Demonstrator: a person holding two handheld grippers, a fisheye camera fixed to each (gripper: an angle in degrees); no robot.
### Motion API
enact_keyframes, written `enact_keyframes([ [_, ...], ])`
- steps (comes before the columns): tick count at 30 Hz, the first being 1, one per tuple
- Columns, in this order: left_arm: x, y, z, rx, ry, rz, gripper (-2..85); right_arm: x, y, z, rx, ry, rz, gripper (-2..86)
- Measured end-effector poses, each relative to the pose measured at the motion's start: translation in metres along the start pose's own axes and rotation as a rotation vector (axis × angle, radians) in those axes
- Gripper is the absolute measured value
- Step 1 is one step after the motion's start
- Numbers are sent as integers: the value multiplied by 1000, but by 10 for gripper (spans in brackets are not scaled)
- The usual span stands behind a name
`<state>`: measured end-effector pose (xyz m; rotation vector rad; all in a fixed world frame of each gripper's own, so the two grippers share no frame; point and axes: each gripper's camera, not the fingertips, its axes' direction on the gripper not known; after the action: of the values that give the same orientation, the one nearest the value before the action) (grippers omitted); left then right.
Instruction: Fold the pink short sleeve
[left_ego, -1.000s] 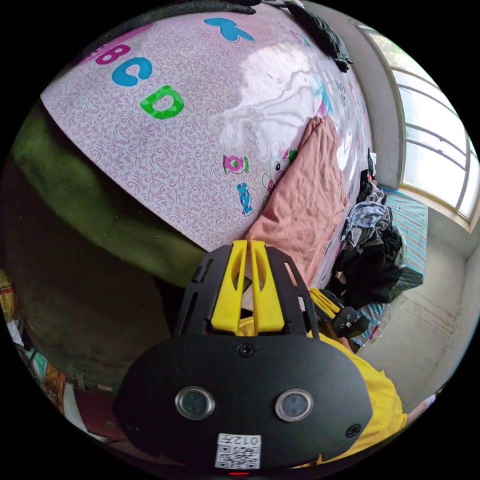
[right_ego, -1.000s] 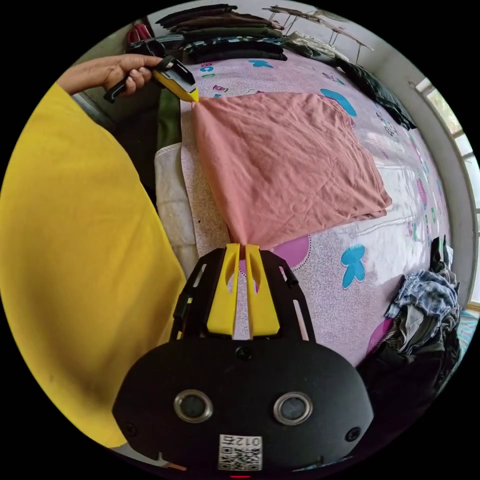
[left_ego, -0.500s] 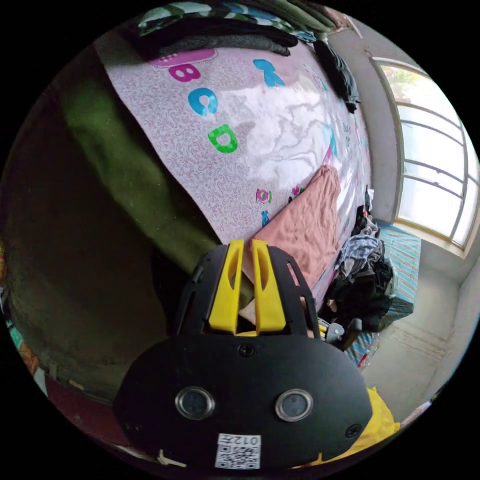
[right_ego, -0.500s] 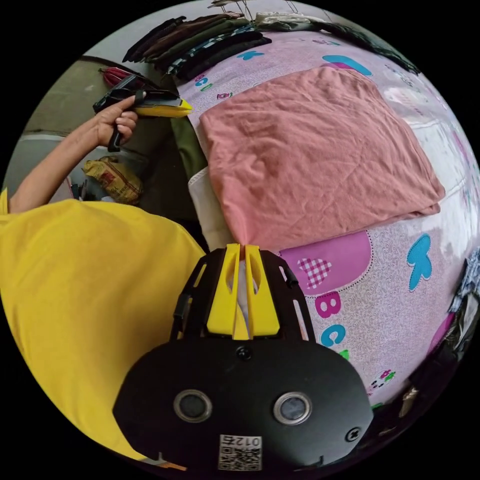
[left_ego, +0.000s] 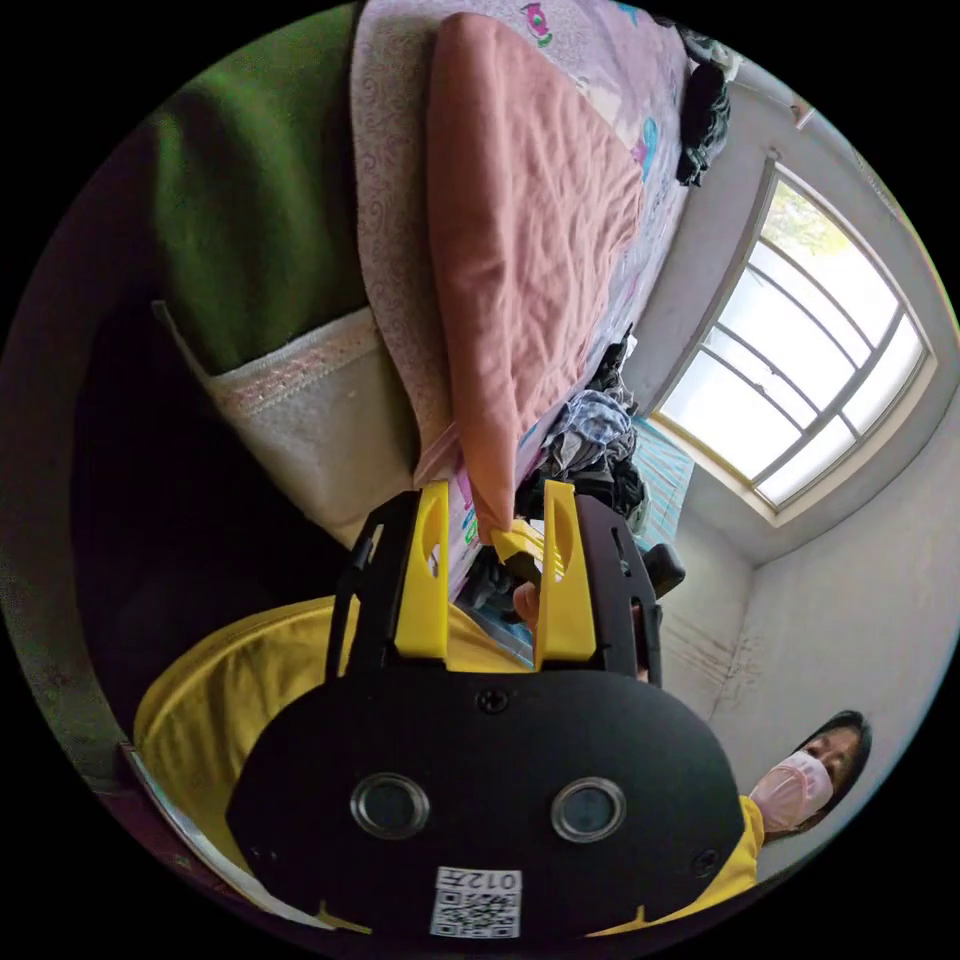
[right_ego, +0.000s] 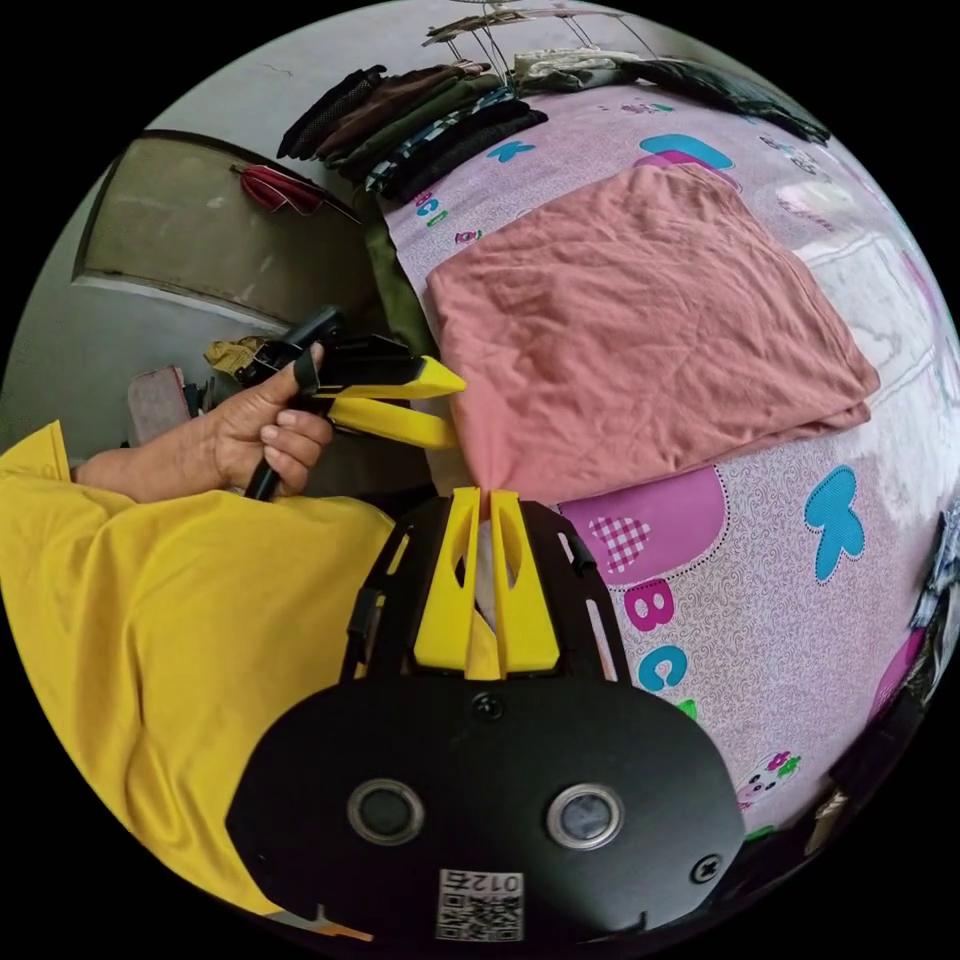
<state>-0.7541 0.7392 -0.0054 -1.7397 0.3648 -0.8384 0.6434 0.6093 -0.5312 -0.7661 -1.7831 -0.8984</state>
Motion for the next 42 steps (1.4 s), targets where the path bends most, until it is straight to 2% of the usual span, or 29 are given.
enact_keyframes([
  [4, 6, -2, 8, -13, -20, 18, 131, 19, -3, -22, 21, -20, -20, 18],
  [12, 25, -12, 36, -150, -109, 79, 75, 60, 5, -61, 72, -37, -44, 42],
  [15, 30, -10, 27, -164, -67, 91, 72, 116, 18, -90, 176, -129, 164, 78],
  [17, 34, -7, 19, -171, -7, 94, 71, 180, 35, -111, 328, -279, 427, 95],
  [20, 40, -2, 5, -176, 62, 97, 69, 251, 53, -115, 480, -525, 690, 118],
  [23, 47, 3, -6, -175, 84, 105, 69, 292, 59, -98, 551, -739, 849, 134],
  [28, 59, 13, -18, -183, 85, 121, 68, 321, 49, -83, 644, -892, 933, 136],
  [34, 64, 29, -37, -198, 72, 127, 68, 354, 6, -105, 703, -838, 907, 131],
  [42, 60, 59, -72, -179, 66, 135, 66, 373, -54, -120, 574, -662, 866, 72],
])
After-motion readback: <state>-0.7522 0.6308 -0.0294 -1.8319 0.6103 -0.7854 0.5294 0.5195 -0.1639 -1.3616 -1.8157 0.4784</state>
